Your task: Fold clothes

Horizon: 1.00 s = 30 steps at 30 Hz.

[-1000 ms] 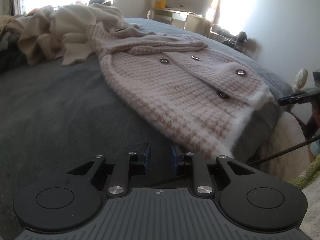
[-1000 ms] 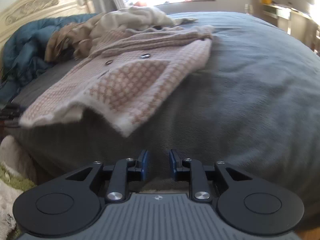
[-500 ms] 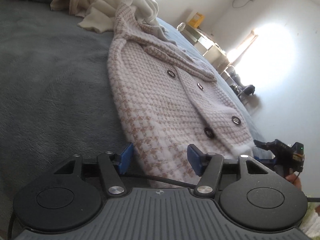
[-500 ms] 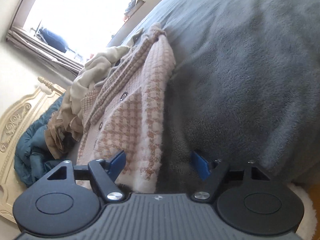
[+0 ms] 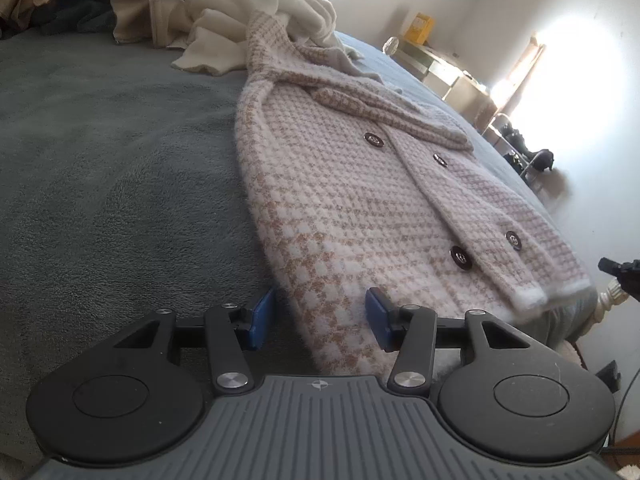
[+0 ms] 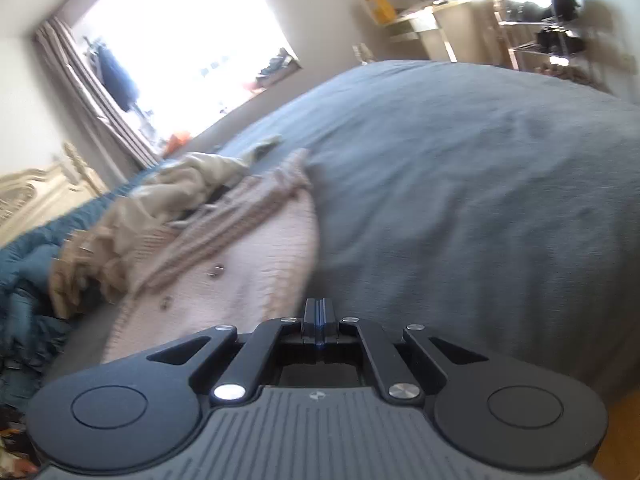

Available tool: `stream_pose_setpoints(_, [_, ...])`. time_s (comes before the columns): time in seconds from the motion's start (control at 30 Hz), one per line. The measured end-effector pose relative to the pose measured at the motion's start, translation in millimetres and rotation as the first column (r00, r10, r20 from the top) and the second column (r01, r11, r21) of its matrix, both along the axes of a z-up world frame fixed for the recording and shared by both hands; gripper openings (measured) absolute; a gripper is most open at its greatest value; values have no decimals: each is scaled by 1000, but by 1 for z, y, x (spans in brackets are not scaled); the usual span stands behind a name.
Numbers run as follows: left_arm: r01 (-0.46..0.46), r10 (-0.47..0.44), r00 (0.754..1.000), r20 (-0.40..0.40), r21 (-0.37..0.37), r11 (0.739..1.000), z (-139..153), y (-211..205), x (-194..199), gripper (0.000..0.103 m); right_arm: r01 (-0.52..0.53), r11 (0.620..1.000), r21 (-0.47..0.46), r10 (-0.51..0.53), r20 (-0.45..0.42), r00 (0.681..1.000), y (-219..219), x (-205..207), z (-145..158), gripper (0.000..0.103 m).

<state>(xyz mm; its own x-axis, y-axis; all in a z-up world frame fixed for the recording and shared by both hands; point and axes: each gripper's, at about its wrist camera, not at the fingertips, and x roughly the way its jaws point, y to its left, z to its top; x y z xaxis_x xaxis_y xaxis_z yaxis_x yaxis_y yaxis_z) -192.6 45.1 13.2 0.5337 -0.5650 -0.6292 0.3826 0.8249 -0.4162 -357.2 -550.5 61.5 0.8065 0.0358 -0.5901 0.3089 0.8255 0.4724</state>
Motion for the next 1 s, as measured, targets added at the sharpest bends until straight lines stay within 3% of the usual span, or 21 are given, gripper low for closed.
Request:
stream_pose_setpoints(0.1, [0, 0, 1000, -10, 1, 1000, -1, -1, 1, 50, 74, 996, -49, -80, -126, 989, -12, -10, -30, 1])
stream_pose_setpoints(0.2, [-6, 4, 998, -56, -36, 999, -2, -1, 6, 55, 40, 999, -5, -40, -98, 994, 6, -14, -43, 10])
stream_pose_setpoints(0.27, [-16, 9, 996, -86, -70, 997, -3, -2, 11, 55, 23, 997, 79, -21, -25, 999, 11, -10, -45, 38])
stream_pose_setpoints(0.3, [-22, 13, 995, -99, -84, 996, -3, -3, 13, 55, 10, 992, 127, -12, 15, 1000, 13, -5, -45, 58])
stream_pose_setpoints(0.33, [-28, 17, 994, -109, -97, 995, -4, -4, 15, 55, 3, 987, 162, -10, 37, 999, 14, 4, -46, 68])
stream_pose_setpoints(0.37, [-37, 25, 993, -111, -101, 994, -4, -6, 15, 55, -7, 980, 197, -3, 53, 999, 15, 14, -47, 68])
stream_pose_setpoints(0.43, [-59, 49, 993, -106, -97, 993, -5, -10, 13, 49, -62, 960, 272, 56, 29, 998, 20, 40, -56, 68])
stream_pose_setpoints(0.47, [-69, 60, 993, -97, -92, 993, -4, -12, 10, 40, -90, 947, 309, 89, 15, 996, 24, 52, -61, 66])
stream_pose_setpoints(0.5, [-78, 71, 994, -84, -84, 993, -4, -14, 8, 33, -122, 933, 340, 134, -13, 991, 31, 63, -67, 49])
stream_pose_setpoints(0.53, [-84, 79, 994, -70, -77, 993, -3, -15, 6, 16, -159, 924, 348, 179, -24, 984, 40, 70, -70, 17])
stream_pose_setpoints(0.57, [-87, 82, 995, -63, -75, 993, 0, -15, 6, 10, -197, 920, 340, 215, -16, 977, 48, 73, -68, 9])
stream_pose_setpoints(0.7, [-82, 79, 996, -37, -62, 995, 16, -13, 7, 6, -251, 917, 309, 221, 129, 967, 42, 59, -20, 8])
stream_pose_setpoints(0.77, [-64, 64, 998, -14, -32, 997, 23, -16, 6, 6, -258, 924, 282, 221, 156, 963, 33, 53, 3, 8])
stream_pose_setpoints(0.9, [-47, 47, 999, -10, 49, 998, 21, -25, 5, 6, -256, 940, 226, 245, 74, 967, 30, 51, 3, 8])
stream_pose_setpoints(1.0, [-31, 33, 999, -16, 112, 993, 10, -31, 3, 9, -212, 953, 215, 226, -43, 973, 29, 48, -36, 8])
